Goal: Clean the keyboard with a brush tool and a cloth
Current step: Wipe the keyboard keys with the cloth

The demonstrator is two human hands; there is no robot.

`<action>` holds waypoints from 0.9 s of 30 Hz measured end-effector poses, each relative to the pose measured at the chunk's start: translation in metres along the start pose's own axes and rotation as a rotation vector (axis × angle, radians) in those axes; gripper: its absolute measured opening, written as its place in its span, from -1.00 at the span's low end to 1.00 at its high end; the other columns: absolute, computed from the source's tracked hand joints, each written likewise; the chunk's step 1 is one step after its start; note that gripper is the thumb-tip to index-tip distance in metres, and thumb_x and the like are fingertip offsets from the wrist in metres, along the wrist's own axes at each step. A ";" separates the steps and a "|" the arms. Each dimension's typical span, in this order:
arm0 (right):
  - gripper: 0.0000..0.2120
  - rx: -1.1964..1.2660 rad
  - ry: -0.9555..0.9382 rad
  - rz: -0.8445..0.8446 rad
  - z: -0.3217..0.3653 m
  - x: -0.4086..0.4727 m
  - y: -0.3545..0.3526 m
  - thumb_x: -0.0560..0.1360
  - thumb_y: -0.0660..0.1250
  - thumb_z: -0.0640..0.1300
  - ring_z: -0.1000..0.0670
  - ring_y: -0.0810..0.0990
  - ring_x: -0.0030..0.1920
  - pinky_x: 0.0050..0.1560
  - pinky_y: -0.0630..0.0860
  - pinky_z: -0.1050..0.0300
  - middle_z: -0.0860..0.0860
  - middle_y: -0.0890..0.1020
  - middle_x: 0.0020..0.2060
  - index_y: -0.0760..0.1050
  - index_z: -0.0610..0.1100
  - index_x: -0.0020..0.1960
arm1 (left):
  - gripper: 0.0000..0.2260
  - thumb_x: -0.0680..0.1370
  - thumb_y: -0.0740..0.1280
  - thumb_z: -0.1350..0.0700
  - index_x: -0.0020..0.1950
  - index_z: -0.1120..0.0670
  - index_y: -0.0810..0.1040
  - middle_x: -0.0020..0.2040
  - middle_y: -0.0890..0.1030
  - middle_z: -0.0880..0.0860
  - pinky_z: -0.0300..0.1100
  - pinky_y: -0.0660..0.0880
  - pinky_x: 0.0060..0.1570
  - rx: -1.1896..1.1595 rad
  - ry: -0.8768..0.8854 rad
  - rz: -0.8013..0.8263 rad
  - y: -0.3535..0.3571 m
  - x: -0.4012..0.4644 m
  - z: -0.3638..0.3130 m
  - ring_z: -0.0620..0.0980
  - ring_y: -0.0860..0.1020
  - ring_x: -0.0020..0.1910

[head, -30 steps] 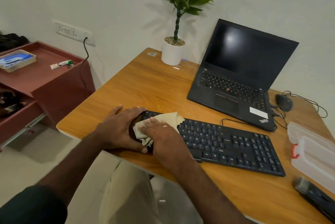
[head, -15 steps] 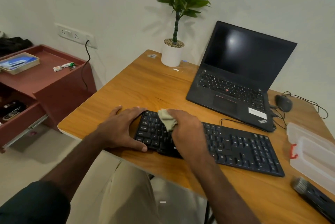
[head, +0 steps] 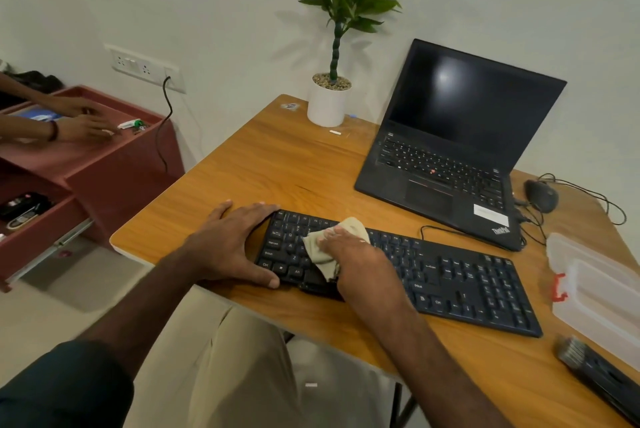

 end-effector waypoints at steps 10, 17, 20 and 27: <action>-0.58 -0.060 0.238 -0.126 -0.055 -0.023 -0.046 0.56 0.25 -0.31 -0.09 0.60 0.21 0.27 0.52 -0.06 -0.03 0.61 0.26 0.52 0.00 0.35 | 0.20 0.12 0.27 -0.67 0.61 -0.18 -0.07 0.61 0.15 -0.07 0.01 -0.28 0.54 0.017 0.006 0.012 -0.001 0.001 -0.004 -0.28 -0.02 0.51; -0.50 0.008 -0.036 -0.085 0.027 0.001 -0.008 0.62 0.13 -0.31 0.02 0.16 0.58 0.55 -0.01 0.11 0.01 0.32 0.54 0.32 -0.01 0.52 | 0.18 0.13 0.31 -0.64 0.61 -0.22 -0.07 0.62 0.15 -0.06 0.00 -0.28 0.54 0.016 -0.007 0.009 -0.001 0.001 -0.002 -0.25 0.00 0.53; -0.41 -0.031 -0.014 -0.026 0.010 -0.007 -0.007 0.58 0.14 -0.38 0.06 0.12 0.58 0.54 -0.10 0.17 0.05 0.29 0.56 0.30 0.02 0.53 | 0.18 0.12 0.29 -0.66 0.60 -0.23 -0.07 0.62 0.15 -0.07 -0.03 -0.28 0.53 0.009 -0.008 0.011 -0.001 0.001 -0.001 -0.30 -0.03 0.49; -0.51 -0.142 0.228 -0.017 -0.078 -0.050 -0.042 0.62 0.26 -0.22 -0.01 0.24 0.55 0.53 -0.02 0.09 0.05 0.31 0.54 0.33 0.08 0.50 | 0.20 0.09 0.25 -0.68 0.61 -0.20 -0.03 0.61 0.17 -0.09 -0.04 -0.27 0.53 0.005 0.003 -0.004 0.000 0.002 -0.003 -0.30 -0.03 0.49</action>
Point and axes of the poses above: each hand's wrist, its own x-axis towards the middle knuckle, its own y-axis out of the palm, z = x × y, the point moved 10 cm from there along x, towards the middle knuckle
